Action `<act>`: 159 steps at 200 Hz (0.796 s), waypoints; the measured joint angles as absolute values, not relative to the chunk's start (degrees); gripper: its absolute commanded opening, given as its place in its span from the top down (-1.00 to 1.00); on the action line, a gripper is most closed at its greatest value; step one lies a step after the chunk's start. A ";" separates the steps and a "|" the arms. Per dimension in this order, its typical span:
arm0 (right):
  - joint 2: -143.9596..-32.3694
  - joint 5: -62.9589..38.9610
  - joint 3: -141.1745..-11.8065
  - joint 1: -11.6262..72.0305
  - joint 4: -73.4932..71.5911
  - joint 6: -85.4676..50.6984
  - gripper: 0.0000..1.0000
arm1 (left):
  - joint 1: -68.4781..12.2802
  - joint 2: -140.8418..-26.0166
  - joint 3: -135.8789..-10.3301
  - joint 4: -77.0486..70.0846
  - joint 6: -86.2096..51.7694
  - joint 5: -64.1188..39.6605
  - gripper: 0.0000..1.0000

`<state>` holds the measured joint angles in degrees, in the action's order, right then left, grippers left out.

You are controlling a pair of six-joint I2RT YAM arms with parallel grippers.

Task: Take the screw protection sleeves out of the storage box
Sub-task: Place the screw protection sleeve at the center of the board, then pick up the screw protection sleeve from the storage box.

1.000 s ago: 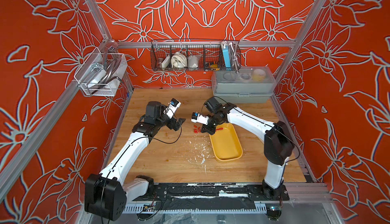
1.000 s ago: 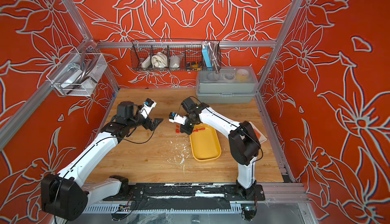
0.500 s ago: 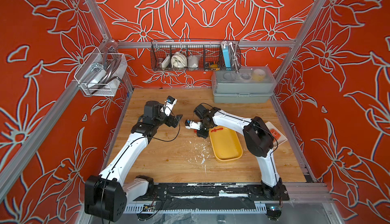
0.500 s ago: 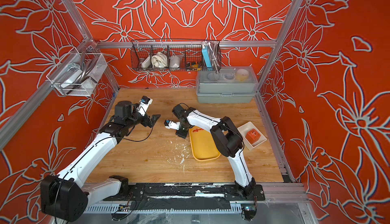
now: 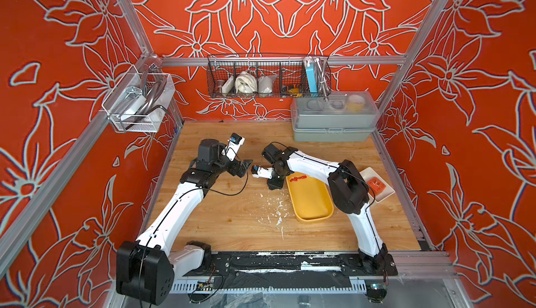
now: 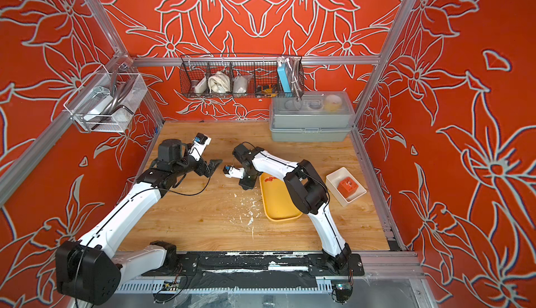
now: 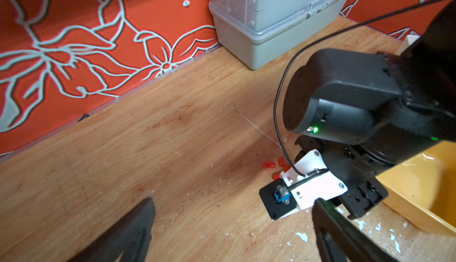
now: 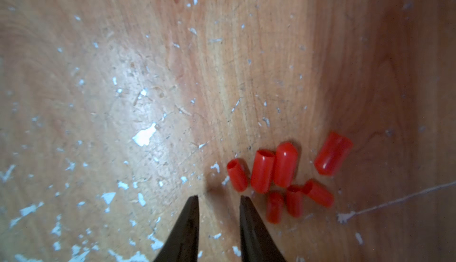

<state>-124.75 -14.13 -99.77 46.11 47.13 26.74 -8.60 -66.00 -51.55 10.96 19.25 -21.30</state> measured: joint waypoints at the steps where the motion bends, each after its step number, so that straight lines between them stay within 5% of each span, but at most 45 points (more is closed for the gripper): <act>1: -124.60 -14.28 -99.77 46.06 47.29 26.72 0.38 | -8.60 -66.00 -51.55 11.03 19.25 -21.41 -0.97; 81: -101.06 -26.55 -88.40 36.21 49.80 29.71 0.28 | -8.69 -66.37 -51.55 12.21 17.41 -35.97 -0.97; 159: -88.86 -18.90 -62.24 32.51 36.99 36.80 0.39 | -16.32 -73.87 -51.75 15.38 27.00 -48.45 -0.97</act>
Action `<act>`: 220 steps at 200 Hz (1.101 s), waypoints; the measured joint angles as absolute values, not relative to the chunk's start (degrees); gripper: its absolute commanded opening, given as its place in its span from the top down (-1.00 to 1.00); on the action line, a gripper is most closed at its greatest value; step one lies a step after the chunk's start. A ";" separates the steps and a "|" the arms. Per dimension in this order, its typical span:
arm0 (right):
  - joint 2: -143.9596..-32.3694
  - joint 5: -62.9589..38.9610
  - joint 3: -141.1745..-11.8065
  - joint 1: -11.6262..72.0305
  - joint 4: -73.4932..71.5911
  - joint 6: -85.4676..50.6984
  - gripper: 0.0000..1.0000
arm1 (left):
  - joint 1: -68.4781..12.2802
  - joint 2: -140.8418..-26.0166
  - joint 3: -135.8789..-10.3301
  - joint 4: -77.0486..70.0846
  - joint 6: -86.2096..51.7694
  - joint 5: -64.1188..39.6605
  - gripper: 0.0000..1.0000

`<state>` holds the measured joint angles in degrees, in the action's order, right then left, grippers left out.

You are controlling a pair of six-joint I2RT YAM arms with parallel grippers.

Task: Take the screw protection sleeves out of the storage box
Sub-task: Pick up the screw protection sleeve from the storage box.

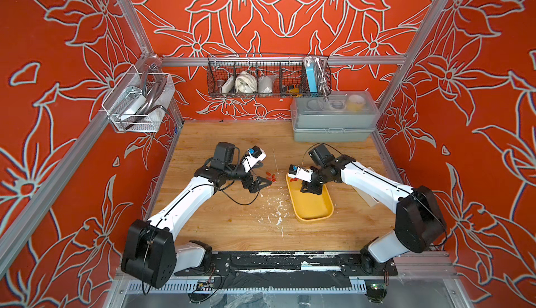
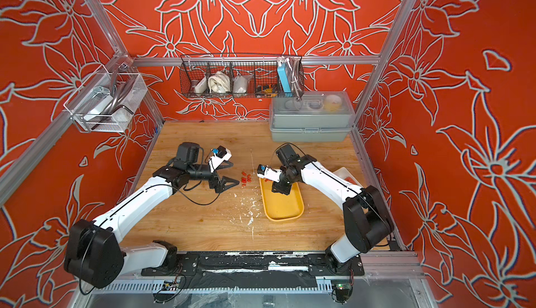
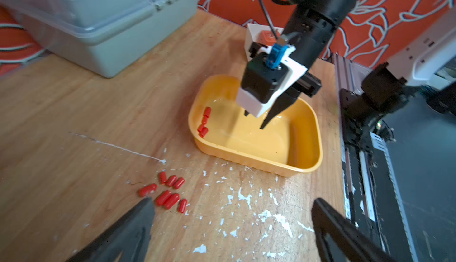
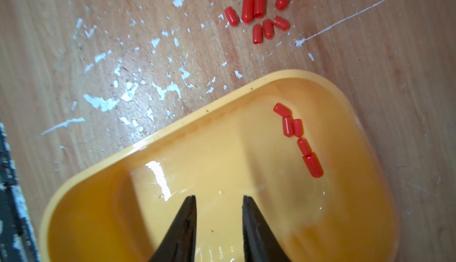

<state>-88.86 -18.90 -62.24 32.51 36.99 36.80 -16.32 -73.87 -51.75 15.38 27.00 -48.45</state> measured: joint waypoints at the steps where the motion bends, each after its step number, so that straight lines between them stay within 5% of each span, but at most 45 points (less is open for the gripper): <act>1: -88.90 -18.68 -62.15 32.51 36.77 36.91 0.38 | -16.38 -73.95 -51.75 15.44 27.09 -48.51 -0.97; 220: -106.26 -2.92 -67.88 30.35 25.02 45.60 0.36 | -18.39 -73.43 -49.28 11.46 24.77 -50.24 -0.97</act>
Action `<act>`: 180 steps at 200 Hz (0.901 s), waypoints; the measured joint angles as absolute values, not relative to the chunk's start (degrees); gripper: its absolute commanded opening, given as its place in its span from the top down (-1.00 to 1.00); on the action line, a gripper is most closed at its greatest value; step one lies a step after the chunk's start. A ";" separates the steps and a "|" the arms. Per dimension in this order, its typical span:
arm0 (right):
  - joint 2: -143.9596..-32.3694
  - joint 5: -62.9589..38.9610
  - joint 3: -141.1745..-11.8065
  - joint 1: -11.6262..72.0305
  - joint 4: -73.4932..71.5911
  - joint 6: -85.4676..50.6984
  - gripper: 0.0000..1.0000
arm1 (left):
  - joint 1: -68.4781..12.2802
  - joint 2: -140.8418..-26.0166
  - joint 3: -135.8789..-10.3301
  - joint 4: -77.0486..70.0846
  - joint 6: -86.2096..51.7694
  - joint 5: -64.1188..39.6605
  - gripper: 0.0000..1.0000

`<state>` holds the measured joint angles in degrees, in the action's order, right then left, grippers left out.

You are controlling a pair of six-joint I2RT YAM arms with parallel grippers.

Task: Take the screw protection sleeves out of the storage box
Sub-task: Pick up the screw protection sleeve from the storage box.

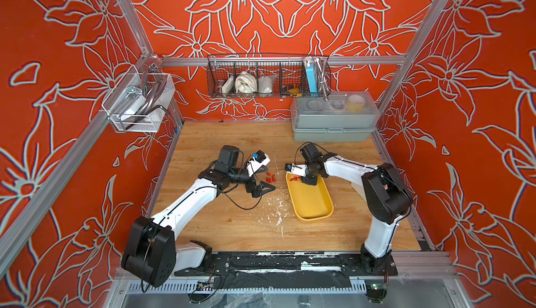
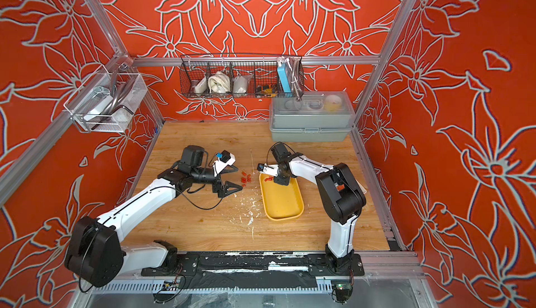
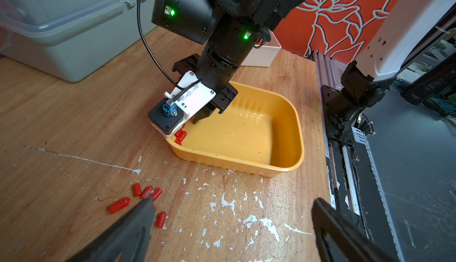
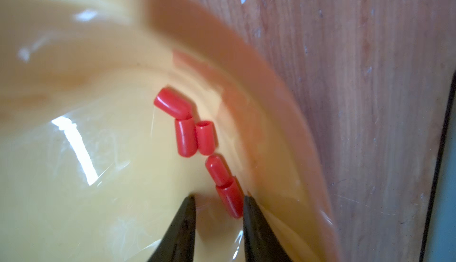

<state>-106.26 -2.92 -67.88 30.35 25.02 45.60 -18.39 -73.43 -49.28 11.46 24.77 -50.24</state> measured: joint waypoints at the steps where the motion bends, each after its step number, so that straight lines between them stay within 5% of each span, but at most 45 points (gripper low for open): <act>1: -106.28 -2.92 -67.88 30.35 24.99 45.60 0.35 | -18.39 -73.43 -49.28 11.46 24.77 -50.24 -0.97; 68: -107.33 -2.85 -68.84 30.24 25.19 46.24 0.41 | -18.39 -73.23 -49.28 11.53 24.84 -50.24 -0.97; 180: -107.74 -7.42 -71.31 28.58 32.58 45.63 1.00 | -18.39 -72.82 -49.28 12.60 25.12 -50.24 -0.97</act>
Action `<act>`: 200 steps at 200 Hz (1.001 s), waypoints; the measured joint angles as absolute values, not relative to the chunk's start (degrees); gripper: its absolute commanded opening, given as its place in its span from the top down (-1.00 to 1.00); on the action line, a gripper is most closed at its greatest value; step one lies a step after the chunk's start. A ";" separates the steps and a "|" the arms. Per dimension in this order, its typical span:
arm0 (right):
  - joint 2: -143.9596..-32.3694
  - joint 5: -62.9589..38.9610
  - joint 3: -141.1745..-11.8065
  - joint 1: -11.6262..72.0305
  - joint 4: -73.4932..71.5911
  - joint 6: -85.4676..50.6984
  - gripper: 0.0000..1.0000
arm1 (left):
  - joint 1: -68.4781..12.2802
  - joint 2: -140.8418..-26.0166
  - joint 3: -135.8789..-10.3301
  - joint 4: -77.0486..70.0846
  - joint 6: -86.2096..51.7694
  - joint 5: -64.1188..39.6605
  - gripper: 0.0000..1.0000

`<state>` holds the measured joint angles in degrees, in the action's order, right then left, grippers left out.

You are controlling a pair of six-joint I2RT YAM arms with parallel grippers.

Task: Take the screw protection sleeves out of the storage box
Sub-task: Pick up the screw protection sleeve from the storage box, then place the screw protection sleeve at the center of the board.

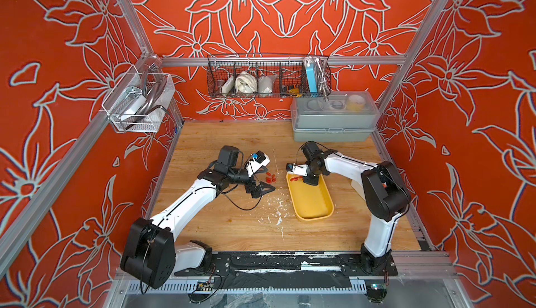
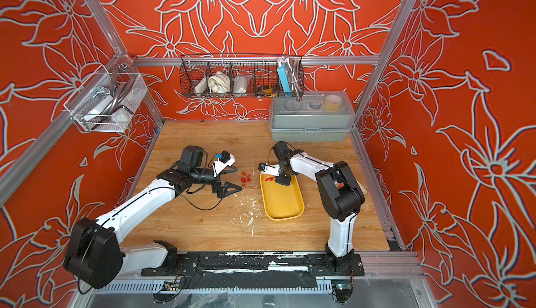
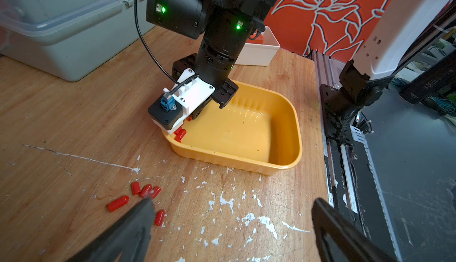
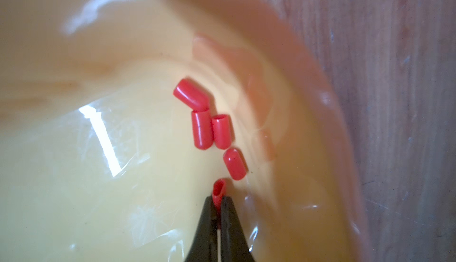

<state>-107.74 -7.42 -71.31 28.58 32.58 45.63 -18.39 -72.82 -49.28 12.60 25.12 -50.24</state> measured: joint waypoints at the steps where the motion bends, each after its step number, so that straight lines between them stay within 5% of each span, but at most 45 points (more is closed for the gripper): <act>1: -107.74 -7.46 -71.31 28.56 32.62 45.63 1.00 | -18.39 -72.82 -49.28 12.62 25.12 -50.24 -0.97; 97: -102.00 -12.27 -71.55 27.35 40.23 44.64 1.00 | -18.39 -72.05 -49.45 14.96 27.53 -49.56 -0.97; 200: -91.44 -29.54 -78.52 29.54 47.35 35.33 1.00 | -13.32 -70.28 -54.57 20.36 30.50 -41.47 -0.97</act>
